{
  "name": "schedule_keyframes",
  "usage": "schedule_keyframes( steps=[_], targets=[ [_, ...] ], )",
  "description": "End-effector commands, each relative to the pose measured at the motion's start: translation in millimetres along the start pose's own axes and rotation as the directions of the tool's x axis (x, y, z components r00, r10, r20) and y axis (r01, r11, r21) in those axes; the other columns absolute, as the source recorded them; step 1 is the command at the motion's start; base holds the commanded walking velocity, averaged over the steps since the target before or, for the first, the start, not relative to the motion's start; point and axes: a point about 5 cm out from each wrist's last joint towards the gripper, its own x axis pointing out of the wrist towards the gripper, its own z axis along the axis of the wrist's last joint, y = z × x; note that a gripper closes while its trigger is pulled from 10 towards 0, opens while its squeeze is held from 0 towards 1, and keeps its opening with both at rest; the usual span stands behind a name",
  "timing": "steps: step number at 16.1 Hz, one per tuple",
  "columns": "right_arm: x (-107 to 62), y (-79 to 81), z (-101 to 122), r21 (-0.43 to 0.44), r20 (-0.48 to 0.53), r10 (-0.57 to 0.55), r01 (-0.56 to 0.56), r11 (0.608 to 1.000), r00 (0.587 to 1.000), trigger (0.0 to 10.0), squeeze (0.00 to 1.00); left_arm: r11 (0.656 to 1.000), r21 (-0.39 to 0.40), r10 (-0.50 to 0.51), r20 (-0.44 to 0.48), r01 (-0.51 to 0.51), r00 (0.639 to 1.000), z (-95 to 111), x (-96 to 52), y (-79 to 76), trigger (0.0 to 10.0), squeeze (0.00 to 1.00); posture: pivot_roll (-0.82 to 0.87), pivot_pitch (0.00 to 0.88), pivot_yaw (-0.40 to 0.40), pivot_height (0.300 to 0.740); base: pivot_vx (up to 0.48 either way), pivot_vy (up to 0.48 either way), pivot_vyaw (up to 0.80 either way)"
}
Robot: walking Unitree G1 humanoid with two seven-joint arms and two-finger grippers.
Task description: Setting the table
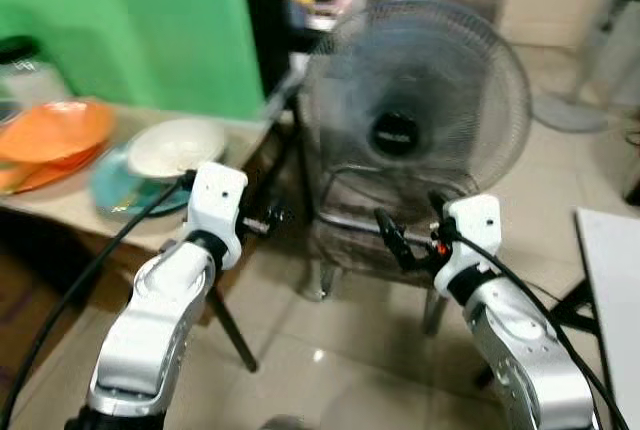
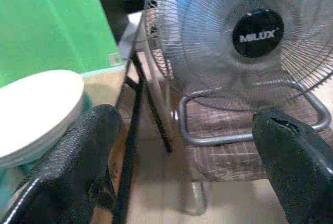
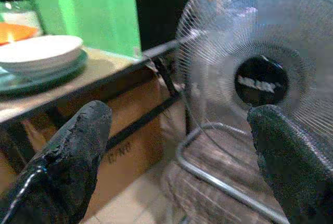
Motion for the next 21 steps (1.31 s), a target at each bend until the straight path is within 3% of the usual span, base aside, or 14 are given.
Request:
schedule_keyframes(
  steps=[1, 2, 4, 5, 9, 10, 14, 16, 21],
  targets=[
    [2.0, 1.1, 0.0, 0.021, 0.003, -0.002, 0.002, 1.000, 1.000, 10.0, 1.00, 0.998, 0.035, 0.047, 0.023, -0.048, 0.999, 3.8, 0.2, 6.0, 10.0, 0.00, 0.10, 0.000, 0.046, 0.740, 0.000, 0.000, 0.80],
    [2.9, 1.3, 0.4, 0.023, 0.005, -0.004, 0.004, 1.000, 1.000, 10.0, 1.00, 0.995, 0.065, 0.069, 0.037, -0.071, 0.997, 5.4, 0.3, 7.9, 10.0, 0.00, 0.10, 0.000, 0.046, 0.740, 0.000, 0.000, 0.80],
    [5.1, -1.2, 0.2, 0.062, 0.017, -0.036, 0.035, 0.997, 0.999, 10.0, 1.00, 0.985, 0.047, 0.160, 0.083, -0.165, 0.984, 10.4, 3.8, 16.4, 10.0, 0.00, 0.10, 0.000, 0.053, 0.740, 0.000, 0.000, 0.80],
    [4.8, -3.6, 0.9, 0.041, 0.029, -0.066, 0.065, 0.997, 0.997, 10.0, 1.00, 0.983, 0.034, 0.175, 0.091, -0.179, 0.980, 11.2, 4.0, 17.9, 10.0, 0.00, 0.09, 0.000, 0.060, 0.740, 0.000, 0.000, 0.80],
    [0.4, -7.9, 1.8, 0.097, 0.063, -0.137, 0.131, 0.987, 0.989, 10.0, 1.00, 0.964, 0.027, 0.254, 0.192, -0.264, 0.948, 16.7, 2.9, 14.7, 10.0, 0.03, 0.09, 0.000, 0.064, 0.740, 0.000, 0.000, 0.80],
    [0.8, -9.5, 2.2, 0.073, 0.064, -0.149, 0.144, 0.987, 0.987, 10.0, 1.00, 0.955, 0.030, 0.285, 0.185, -0.295, 0.941, 15.9, 3.3, 17.4, 10.0, 0.01, 0.10, 0.000, 0.059, 0.740, 0.000, 0.000, 0.80],
    [1.5, -16.8, 2.0, 0.000, 0.042, -0.200, 0.200, 0.980, 0.979, 10.0, 1.00, 0.983, 0.015, 0.179, 0.139, -0.183, 0.974, 13.0, 2.4, 18.7, 10.0, 0.00, 0.10, 0.000, 0.057, 0.740, 0.000, 0.000, 0.40],
    [7.1, -9.3, -3.3, 0.056, 0.007, -0.126, 0.125, 0.991, 0.992, 10.0, 1.00, 0.990, 0.024, 0.137, 0.120, -0.141, 0.983, 5.4, -2.1, 15.7, 10.0, 0.00, 0.11, 0.000, 0.038, 0.740, 0.000, 0.000, 0.00],
    [14.7, -13.5, 3.7, 0.090, 0.062, -0.165, 0.159, 0.983, 0.984, 10.0, 1.00, 0.995, -0.005, 0.103, 0.088, -0.103, 0.991, -5.3, -10.4, 12.7, 10.0, 0.00, 0.12, 0.000, 0.018, 0.740, 0.226, 0.000, 0.00]
  ],
)
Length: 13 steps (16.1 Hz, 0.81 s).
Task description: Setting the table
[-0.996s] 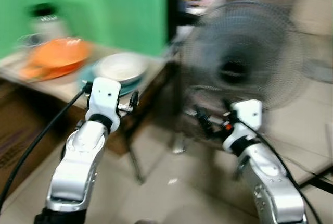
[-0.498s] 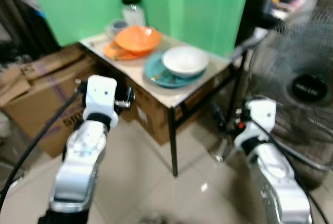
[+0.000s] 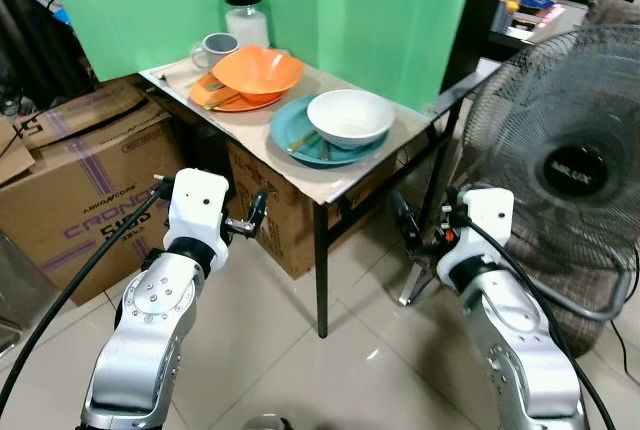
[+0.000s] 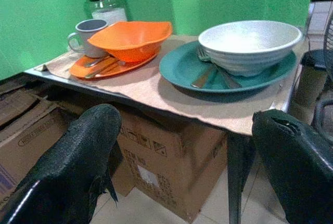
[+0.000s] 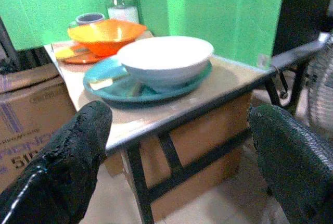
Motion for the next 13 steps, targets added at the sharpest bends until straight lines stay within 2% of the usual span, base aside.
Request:
schedule_keyframes(
  steps=[1, 4, 7, 8, 12, 13],
  targets=[
    [4.2, -3.1, 3.5, 0.009, 0.021, -0.011, 0.011, 1.000, 1.000, 10.0, 1.00, 1.000, -0.001, -0.001, 0.013, 0.001, 1.000, 3.3, -0.8, 3.6, 10.0, 0.00, 0.12, 0.000, 0.019, 0.740, 0.300, 0.000, 0.00],
    [3.9, -4.6, 5.5, -0.012, 0.035, -0.027, 0.028, 1.000, 0.999, 10.0, 1.00, 1.000, 0.008, -0.015, 0.019, 0.015, 1.000, 4.3, 1.4, 3.5, 10.0, 0.00, 0.11, 0.000, 0.028, 0.740, 0.312, 0.000, 0.00],
    [4.8, -7.6, 3.9, -0.017, 0.032, -0.070, 0.070, 0.997, 0.997, 10.0, 1.00, 0.999, 0.017, -0.039, 0.026, 0.039, 0.999, 5.3, 5.3, 0.0, 10.0, 0.00, 0.11, 0.000, 0.031, 0.740, 0.311, 0.000, 0.80],
    [5.5, -6.4, 4.7, 0.011, 0.037, -0.072, 0.071, 0.997, 0.997, 10.0, 1.00, 0.998, 0.023, -0.051, 0.029, 0.051, 0.998, 6.3, 5.1, -0.7, 10.0, 0.00, 0.11, 0.000, 0.032, 0.740, 0.311, 0.000, 0.00],
    [6.4, -1.9, 4.4, 0.018, 0.033, -0.055, 0.054, 0.998, 0.998, 10.0, 1.00, 0.999, 0.010, -0.053, 0.021, 0.052, 0.998, 6.7, 2.4, 0.0, 10.0, 0.00, 0.11, 0.000, 0.025, 0.740, 0.308, 0.000, 0.00],
    [6.5, 0.2, 3.2, 0.002, 0.024, -0.044, 0.044, 0.999, 0.999, 10.0, 1.00, 0.998, -0.002, -0.058, 0.016, 0.058, 0.998, 6.0, 1.1, -0.2, 10.0, 0.65, 0.12, 0.000, 0.019, 0.740, 0.304, 0.000, 0.00]
  ],
)
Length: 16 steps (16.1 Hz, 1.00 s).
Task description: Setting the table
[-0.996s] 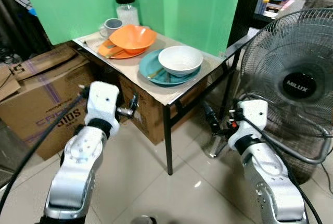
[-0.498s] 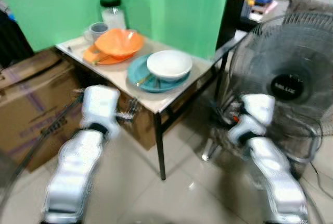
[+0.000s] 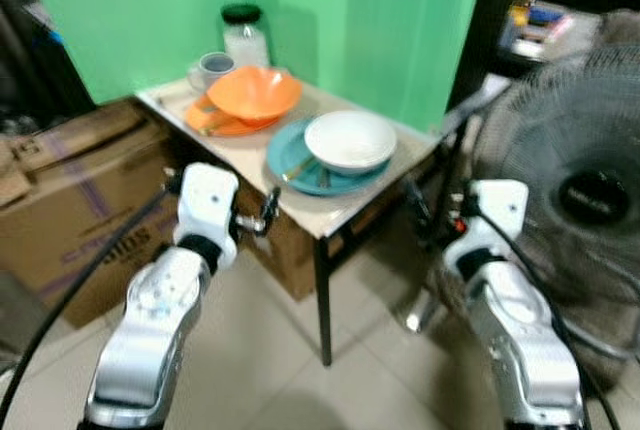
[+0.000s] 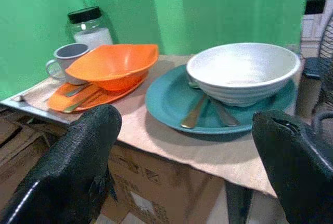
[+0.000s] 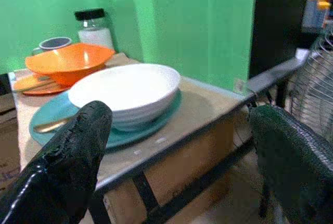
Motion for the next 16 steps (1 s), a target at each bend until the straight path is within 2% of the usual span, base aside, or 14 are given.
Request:
schedule_keyframes(
  steps=[1, 2, 3, 4, 6, 9, 11, 16],
  targets=[
    [2.0, 9.2, 1.7, 0.022, -0.002, 0.031, -0.031, 0.999, 1.000, 10.0, 1.00, 1.000, -0.004, 0.020, -0.009, -0.021, 1.000, 1.1, -2.1, 6.9, 10.0, 1.00, 0.12, 0.000, 0.018, 0.740, 0.304, 0.000, 0.00],
    [1.4, 9.6, 2.0, 0.020, 0.001, 0.035, -0.035, 0.999, 0.999, 10.0, 1.00, 0.999, 0.005, 0.034, -0.007, -0.034, 0.999, 1.0, -2.2, 8.1, 10.0, 1.00, 0.11, 0.000, 0.020, 0.740, 0.307, 0.000, 0.00],
    [1.5, 9.5, 2.6, 0.014, 0.003, 0.039, -0.039, 0.999, 0.999, 10.0, 0.71, 0.999, 0.006, 0.035, -0.007, -0.035, 0.999, 1.4, -1.9, 8.0, 10.0, 1.00, 0.11, 0.000, 0.021, 0.740, 0.285, 0.000, 0.00],
    [0.8, 9.7, 3.1, 0.009, 0.004, 0.044, -0.044, 0.999, 0.999, 10.0, 0.00, 1.000, 0.015, 0.024, -0.010, -0.023, 1.000, 1.1, -1.9, 7.5, 10.0, 1.00, 0.11, 0.000, 0.022, 0.740, 0.281, 0.000, 0.00],
    [0.6, 9.5, 2.4, 0.018, -0.002, 0.046, -0.046, 0.999, 0.999, 10.0, 0.00, 1.000, 0.018, 0.018, -0.012, -0.018, 1.000, 0.6, -1.9, 7.0, 10.0, 1.00, 0.11, 0.000, 0.022, 0.740, 0.287, 0.000, 0.00],
    [0.9, 10.9, 3.2, 0.039, -0.012, 0.055, -0.054, 0.998, 0.998, 10.0, 0.00, 1.000, 0.021, 0.007, -0.009, -0.007, 1.000, 2.6, -0.5, 6.8, 10.0, 1.00, 0.11, 0.000, 0.019, 0.740, 0.301, 0.000, -0.72],
    [0.7, 9.2, 4.5, 0.005, -0.004, 0.047, -0.047, 0.999, 0.999, 10.0, 0.00, 1.000, 0.021, 0.005, -0.011, -0.005, 1.000, 2.0, 0.1, 7.0, 10.0, 1.00, 0.10, 0.000, 0.021, 0.740, 0.302, 0.000, 0.00],
    [2.6, 8.3, 6.0, 0.004, -0.002, 0.038, -0.038, 0.999, 0.999, 10.0, 0.00, 1.000, 0.022, -0.015, -0.004, 0.015, 1.000, 3.4, 4.0, 4.2, 10.0, 1.00, 0.11, 0.000, 0.019, 0.740, 0.304, 0.000, 0.00]
  ],
)
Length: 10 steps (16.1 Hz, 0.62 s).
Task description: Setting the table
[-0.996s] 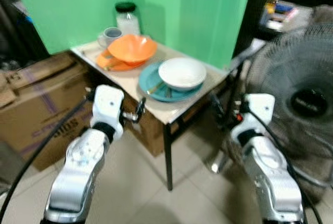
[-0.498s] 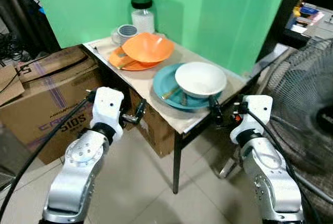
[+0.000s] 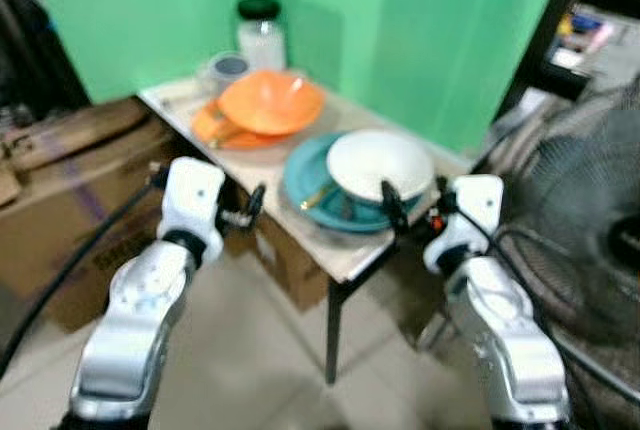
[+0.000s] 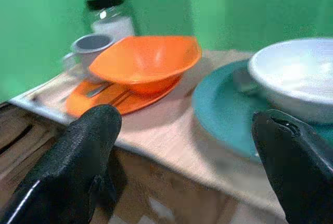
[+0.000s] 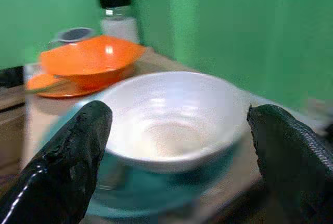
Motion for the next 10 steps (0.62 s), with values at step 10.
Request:
schedule_keyframes(
  steps=[10],
  targets=[
    [10.1, -14.6, 8.4, 0.029, -0.006, -0.064, 0.065, 0.997, 0.998, 10.0, 0.00, 0.998, 0.012, -0.059, 0.003, 0.059, 0.998, -2.6, 5.4, -8.5, 10.0, 1.00, 0.10, 0.000, 0.013, 0.740, 0.268, 0.000, -0.22]
  ],
)
